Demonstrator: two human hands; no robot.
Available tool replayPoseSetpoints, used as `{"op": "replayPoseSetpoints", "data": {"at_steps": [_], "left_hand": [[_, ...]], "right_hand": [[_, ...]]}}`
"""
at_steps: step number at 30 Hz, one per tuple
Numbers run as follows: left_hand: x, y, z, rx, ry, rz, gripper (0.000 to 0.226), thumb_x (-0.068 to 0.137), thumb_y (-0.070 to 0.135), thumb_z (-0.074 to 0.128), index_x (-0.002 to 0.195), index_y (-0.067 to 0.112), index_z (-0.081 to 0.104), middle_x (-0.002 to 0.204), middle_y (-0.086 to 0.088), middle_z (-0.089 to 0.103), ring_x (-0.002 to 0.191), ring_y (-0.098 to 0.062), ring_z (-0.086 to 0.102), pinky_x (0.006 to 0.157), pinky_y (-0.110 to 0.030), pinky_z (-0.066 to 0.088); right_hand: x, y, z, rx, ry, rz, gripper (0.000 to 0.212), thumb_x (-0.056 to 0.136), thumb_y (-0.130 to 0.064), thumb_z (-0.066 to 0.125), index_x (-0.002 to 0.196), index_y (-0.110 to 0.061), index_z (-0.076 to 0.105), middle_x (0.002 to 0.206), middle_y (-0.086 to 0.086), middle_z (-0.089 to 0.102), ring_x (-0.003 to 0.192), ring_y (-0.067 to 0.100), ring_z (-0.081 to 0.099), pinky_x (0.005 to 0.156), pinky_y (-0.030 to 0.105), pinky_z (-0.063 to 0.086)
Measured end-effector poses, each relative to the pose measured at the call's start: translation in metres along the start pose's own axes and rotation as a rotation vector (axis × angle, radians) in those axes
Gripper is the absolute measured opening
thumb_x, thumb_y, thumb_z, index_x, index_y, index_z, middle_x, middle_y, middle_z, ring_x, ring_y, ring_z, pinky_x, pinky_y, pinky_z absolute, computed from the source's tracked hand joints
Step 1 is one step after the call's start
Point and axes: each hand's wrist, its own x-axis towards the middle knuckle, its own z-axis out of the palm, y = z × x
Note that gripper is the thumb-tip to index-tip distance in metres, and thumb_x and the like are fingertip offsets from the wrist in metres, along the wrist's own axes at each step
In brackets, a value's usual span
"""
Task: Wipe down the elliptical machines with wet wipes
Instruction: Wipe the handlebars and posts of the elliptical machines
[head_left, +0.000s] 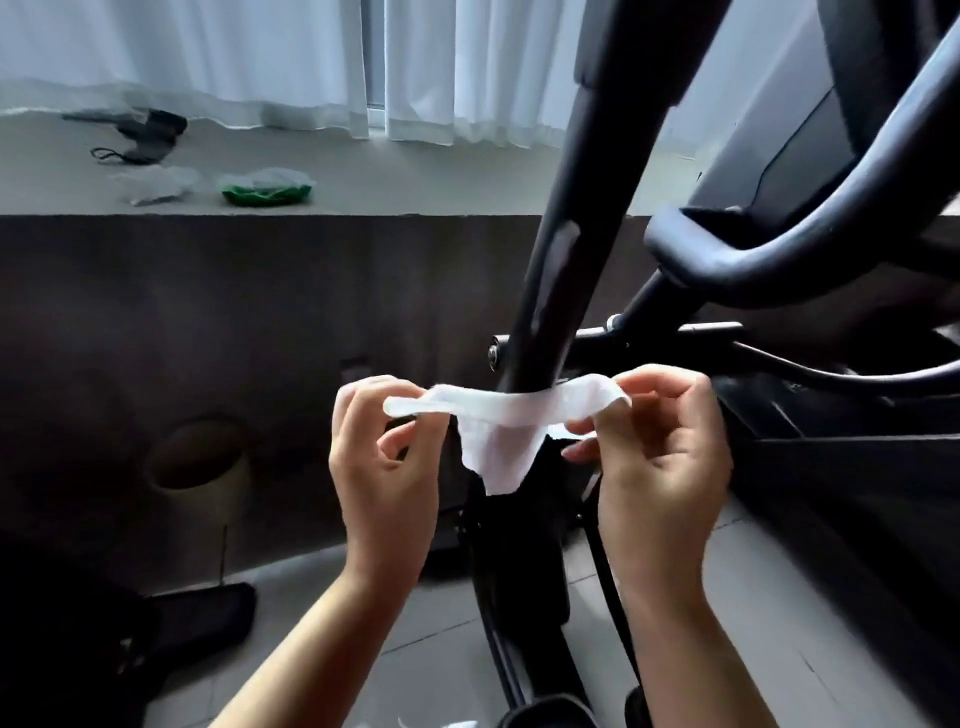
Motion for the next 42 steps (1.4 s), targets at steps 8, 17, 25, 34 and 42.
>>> {"op": "replayPoseSetpoints", "data": {"at_steps": [8,17,25,34,42], "left_hand": [[0.028,0.017,-0.003,0.000,0.008,0.181,0.015,0.083,0.028,0.067,0.072,0.028,0.056,0.089,0.015,0.051,0.081,-0.005,0.055,0.068,-0.014,0.047],[0.025,0.046,-0.008,0.087,-0.037,0.243,0.009,0.092,0.055,0.043,0.099,0.055,0.049,0.116,-0.007,0.054,0.106,-0.019,0.057,0.087,-0.022,0.050],[-0.005,0.042,-0.022,0.111,-0.029,0.184,0.036,0.094,0.064,0.031,0.118,0.045,0.048,0.127,0.010,0.050,0.117,-0.004,0.052,0.101,-0.040,0.047],[-0.025,0.045,0.026,0.333,-0.166,0.447,0.051,0.093,0.039,0.053,0.138,0.014,0.051,0.141,0.005,0.050,0.133,-0.012,0.045,0.108,-0.045,0.041],[-0.034,0.030,0.037,0.198,-0.098,0.426,0.043,0.100,0.033,0.044,0.141,0.021,0.040,0.145,0.007,0.048,0.137,-0.007,0.044,0.115,-0.059,0.028]], "right_hand": [[0.007,0.003,0.034,-0.338,-0.078,-0.799,0.035,0.095,-0.013,0.059,0.128,-0.008,0.049,0.133,0.009,0.044,0.130,0.016,0.041,0.114,0.027,0.031],[0.102,-0.042,0.024,-0.644,-0.214,-1.392,0.044,0.096,-0.022,0.049,0.135,-0.003,0.056,0.141,0.014,0.053,0.135,0.023,0.042,0.106,0.036,0.038],[0.079,0.000,0.007,-0.892,-0.380,-1.506,0.041,0.102,-0.025,0.044,0.138,-0.008,0.055,0.142,0.006,0.055,0.130,0.013,0.051,0.080,0.036,0.057],[0.101,-0.062,-0.010,-0.849,-0.404,-1.523,0.031,0.096,-0.010,0.058,0.125,-0.002,0.064,0.135,0.012,0.059,0.127,0.023,0.044,0.103,0.034,0.039],[0.132,-0.060,-0.007,-0.961,-0.465,-1.797,0.041,0.106,-0.027,0.044,0.140,-0.006,0.052,0.147,0.013,0.047,0.139,0.027,0.041,0.117,0.042,0.030]]}}
